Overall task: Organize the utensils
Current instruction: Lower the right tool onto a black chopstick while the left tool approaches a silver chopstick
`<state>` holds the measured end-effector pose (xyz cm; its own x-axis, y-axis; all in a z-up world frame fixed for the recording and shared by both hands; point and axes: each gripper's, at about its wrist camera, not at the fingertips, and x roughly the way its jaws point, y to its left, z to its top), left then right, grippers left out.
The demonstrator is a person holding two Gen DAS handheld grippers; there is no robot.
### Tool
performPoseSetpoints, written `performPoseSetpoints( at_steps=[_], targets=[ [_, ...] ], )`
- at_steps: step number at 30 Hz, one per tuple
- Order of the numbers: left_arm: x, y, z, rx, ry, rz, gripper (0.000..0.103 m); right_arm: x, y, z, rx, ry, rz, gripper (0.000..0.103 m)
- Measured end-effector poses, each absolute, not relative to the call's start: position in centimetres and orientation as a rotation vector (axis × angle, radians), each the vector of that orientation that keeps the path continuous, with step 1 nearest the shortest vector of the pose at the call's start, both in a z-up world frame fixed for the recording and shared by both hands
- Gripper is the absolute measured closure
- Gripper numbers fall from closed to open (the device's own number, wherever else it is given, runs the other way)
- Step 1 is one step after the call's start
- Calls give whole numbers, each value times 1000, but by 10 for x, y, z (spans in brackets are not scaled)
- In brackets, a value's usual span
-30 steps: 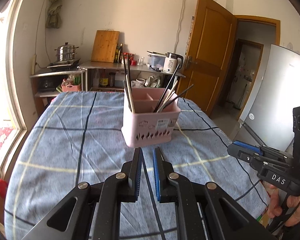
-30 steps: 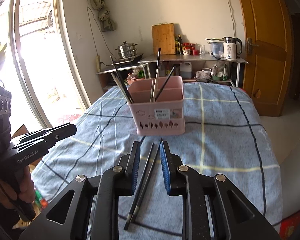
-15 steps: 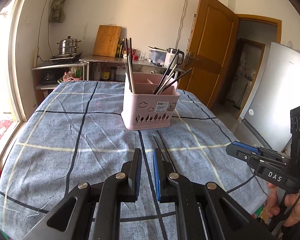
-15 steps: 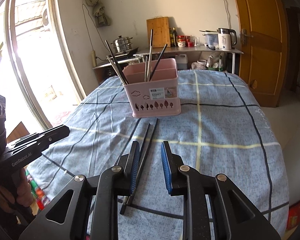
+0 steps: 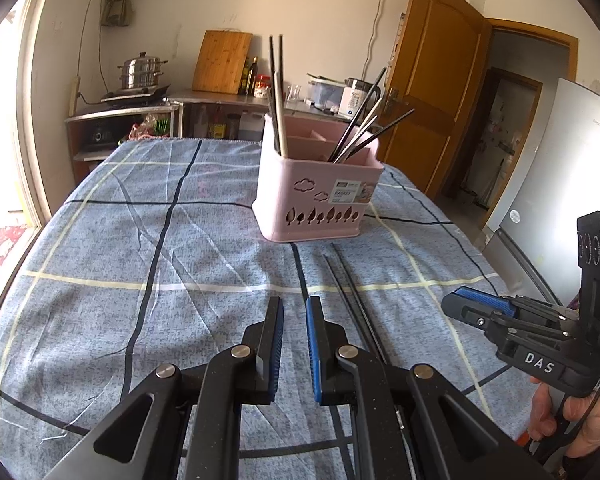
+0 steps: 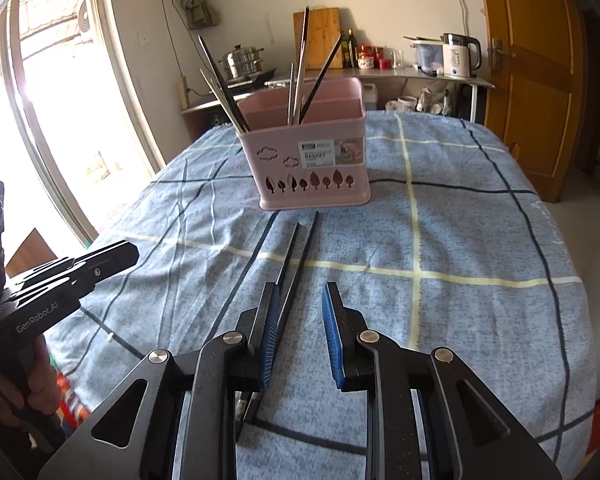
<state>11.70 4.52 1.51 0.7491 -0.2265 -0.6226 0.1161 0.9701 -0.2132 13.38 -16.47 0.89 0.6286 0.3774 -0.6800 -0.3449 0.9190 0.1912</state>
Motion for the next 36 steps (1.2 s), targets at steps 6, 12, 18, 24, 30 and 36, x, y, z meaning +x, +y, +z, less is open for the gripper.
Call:
performPoseSetpoints(
  at_steps=[6,12,18,24,30,36],
  targets=[
    [134,49,4,-172,720,-184,92,158,-150,-12,35,850,413,80],
    [147,53,-5,-183,737,-182,92,180,-135,-31,22,911,419,80],
    [155,56,-10,-190,756,-184,92,191,-126,-50,0,971,410,84],
    [163,48,-14,-196,783,-199,92,188,-127,-51,-7,970,404,95],
    [179,27,-17,-203,813,-252,92,173,-146,-51,5,972,394,95],
    [208,-2,-33,-214,869,-275,92,158,-173,-52,21,974,357,96]
  ],
)
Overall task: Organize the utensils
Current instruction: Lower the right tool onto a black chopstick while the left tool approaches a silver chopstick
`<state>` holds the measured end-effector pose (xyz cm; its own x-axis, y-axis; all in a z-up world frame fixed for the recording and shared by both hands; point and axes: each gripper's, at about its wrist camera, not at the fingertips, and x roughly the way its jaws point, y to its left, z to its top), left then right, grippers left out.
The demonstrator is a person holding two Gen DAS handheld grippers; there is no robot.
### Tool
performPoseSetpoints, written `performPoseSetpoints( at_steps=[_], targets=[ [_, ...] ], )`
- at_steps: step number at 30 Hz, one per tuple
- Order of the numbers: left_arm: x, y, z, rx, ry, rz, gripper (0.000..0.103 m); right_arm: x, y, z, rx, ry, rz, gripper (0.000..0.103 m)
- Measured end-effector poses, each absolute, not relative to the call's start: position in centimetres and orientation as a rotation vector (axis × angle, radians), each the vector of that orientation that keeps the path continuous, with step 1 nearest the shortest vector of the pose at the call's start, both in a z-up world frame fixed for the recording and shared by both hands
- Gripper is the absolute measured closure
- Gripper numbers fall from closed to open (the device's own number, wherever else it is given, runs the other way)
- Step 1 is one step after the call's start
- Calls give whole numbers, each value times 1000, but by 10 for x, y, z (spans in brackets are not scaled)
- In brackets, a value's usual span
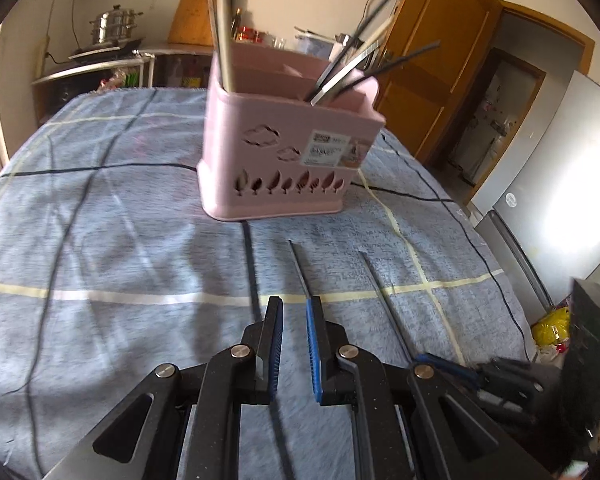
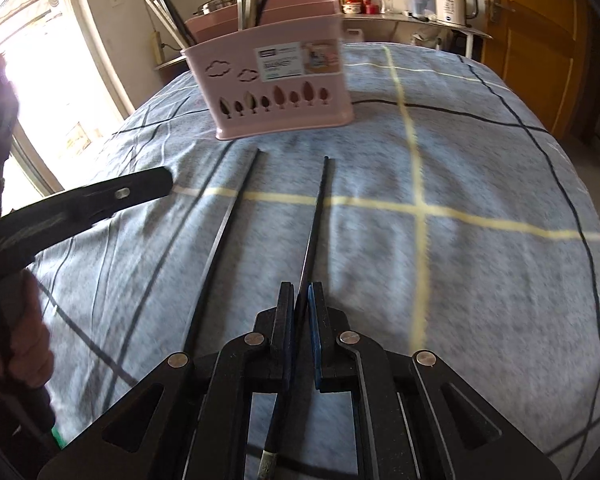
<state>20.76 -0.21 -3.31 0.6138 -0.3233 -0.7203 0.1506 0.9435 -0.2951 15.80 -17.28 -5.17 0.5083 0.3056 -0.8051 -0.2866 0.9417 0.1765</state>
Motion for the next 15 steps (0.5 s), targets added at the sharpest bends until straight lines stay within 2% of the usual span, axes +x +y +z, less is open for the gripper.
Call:
performPoseSetpoints(
  at_steps=[3,5,11,12,13,14,15],
  targets=[
    [219,-13,-42,-213,896,-269,89,154,-182,-51,19,970,338,96],
    [227,-18,-48,-211,914,-257,81,153,-188,-51,21,969,324,96],
    [236,-35,-59,-176,928,-265,80,153,-198,-52,36,970,302,96],
    [234,-38,-59,-151,926,-266,81,153,-199,-52,37,970,300,96],
    [233,-40,-59,-127,924,-265,90,153,-199,-52,39,970,298,96],
    [231,-40,-60,-113,929,-263,95,153,-199,-52,40,970,298,96],
    [230,-38,-59,-112,930,-272,95,153,-200,-52,43,971,298,96]
  ],
)
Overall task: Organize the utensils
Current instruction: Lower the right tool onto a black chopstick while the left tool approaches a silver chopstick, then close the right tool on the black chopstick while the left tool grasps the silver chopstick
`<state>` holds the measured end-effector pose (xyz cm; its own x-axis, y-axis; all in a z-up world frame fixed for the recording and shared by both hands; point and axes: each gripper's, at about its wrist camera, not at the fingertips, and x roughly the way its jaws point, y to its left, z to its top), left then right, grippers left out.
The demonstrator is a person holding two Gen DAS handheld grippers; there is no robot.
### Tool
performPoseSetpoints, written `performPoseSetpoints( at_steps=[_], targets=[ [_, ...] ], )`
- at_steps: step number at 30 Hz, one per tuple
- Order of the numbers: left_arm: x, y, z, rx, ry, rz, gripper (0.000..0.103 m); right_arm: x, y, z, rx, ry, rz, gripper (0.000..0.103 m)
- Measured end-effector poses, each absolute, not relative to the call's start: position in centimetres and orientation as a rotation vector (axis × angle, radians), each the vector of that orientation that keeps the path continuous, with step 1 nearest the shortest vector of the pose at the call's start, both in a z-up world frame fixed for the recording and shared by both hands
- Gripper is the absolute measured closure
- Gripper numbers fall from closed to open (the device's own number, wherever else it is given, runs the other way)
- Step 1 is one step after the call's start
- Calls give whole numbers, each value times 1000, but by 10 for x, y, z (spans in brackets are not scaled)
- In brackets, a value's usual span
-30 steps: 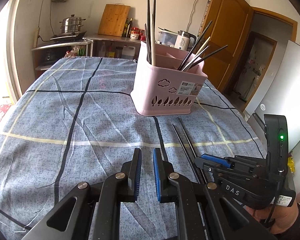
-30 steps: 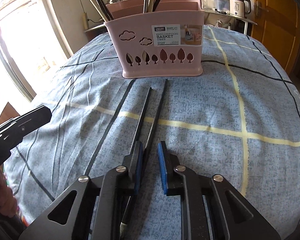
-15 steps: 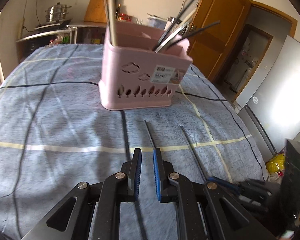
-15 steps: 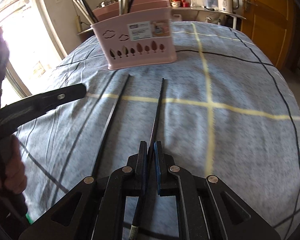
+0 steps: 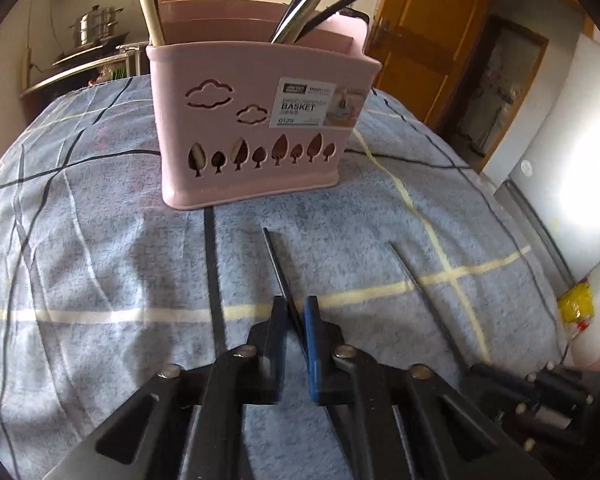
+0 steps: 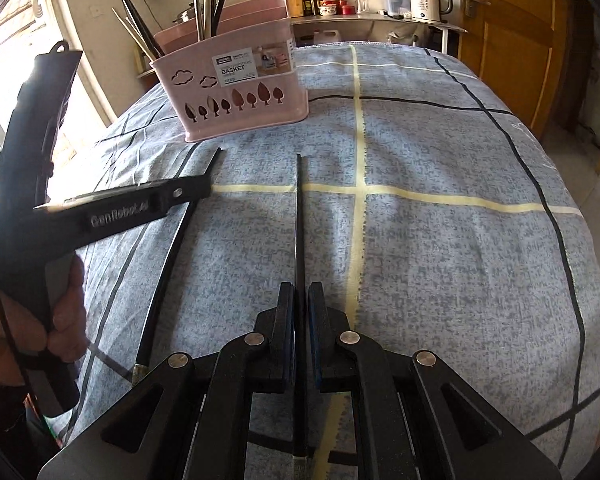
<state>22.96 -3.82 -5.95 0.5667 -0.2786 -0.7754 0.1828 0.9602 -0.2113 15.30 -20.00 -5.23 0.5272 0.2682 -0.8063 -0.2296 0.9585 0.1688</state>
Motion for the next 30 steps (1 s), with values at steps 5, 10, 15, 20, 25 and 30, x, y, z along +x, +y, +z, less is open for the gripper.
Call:
performPoseSetpoints(
  at_steps=[5,10,15,20,25,30],
  targets=[
    [213,-18,-58,-115,941,-275,96,154,-202,-52,60,978,302,96],
    [200,3,-58,-136,957,-265,96,160,-199,-47,68,979,333,93],
    [212,11,-56,-175,975,-251,96,182,-188,-39,34,951,352,91],
    [231,10,-58,-195,991,-245,95,208,-175,-39,-25,947,373,91],
    [240,1,-58,-159,998,-232,95,230,-172,-46,-37,975,371,91],
    [245,-1,-59,-147,994,-229,95,242,-171,-52,-34,1008,377,91]
  ],
)
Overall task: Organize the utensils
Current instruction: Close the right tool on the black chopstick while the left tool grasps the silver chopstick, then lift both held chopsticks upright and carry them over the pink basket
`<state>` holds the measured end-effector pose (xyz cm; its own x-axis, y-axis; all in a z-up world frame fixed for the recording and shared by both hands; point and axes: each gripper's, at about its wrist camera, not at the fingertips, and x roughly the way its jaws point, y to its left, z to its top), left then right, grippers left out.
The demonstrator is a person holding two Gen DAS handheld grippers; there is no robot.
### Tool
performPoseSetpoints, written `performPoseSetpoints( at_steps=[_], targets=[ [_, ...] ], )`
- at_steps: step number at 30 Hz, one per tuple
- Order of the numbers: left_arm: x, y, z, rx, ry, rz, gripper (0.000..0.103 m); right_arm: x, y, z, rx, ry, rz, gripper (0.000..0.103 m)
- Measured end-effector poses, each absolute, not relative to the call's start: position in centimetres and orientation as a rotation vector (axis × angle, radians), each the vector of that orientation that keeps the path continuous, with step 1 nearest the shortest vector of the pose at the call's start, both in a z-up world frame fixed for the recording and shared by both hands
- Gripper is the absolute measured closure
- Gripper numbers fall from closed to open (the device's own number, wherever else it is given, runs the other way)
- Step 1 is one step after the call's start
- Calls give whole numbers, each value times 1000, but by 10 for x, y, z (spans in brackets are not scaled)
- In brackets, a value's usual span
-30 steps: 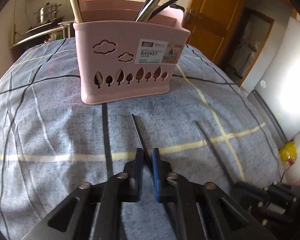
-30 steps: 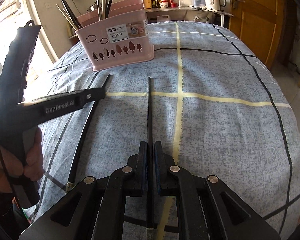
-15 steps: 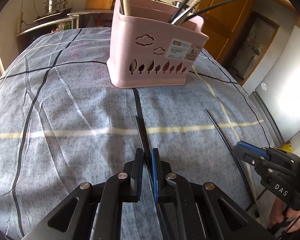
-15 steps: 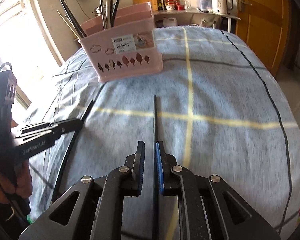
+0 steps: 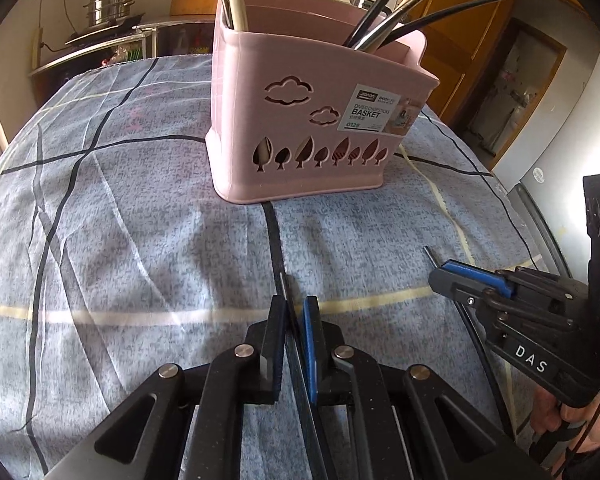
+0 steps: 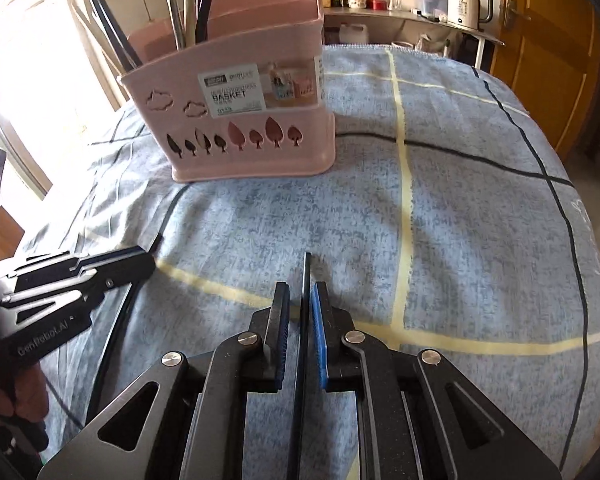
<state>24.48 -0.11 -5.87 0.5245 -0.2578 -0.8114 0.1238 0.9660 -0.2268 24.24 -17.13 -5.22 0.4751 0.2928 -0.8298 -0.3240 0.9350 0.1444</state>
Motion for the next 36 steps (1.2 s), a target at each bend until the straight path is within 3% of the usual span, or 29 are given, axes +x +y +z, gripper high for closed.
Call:
performPoseSetpoints(
  at_steps=[7,13,36],
  targets=[
    [251,-6,-58,-110,998,-221,97,252,-169,-53,-19,1027,387,99],
    [249,1,-46,-137,987,-241,98,249,-175,-40,21,1007,394,99],
    [238,12,123,-78,635,-307,99,226,-176,116,35,624,434,99]
  ],
)
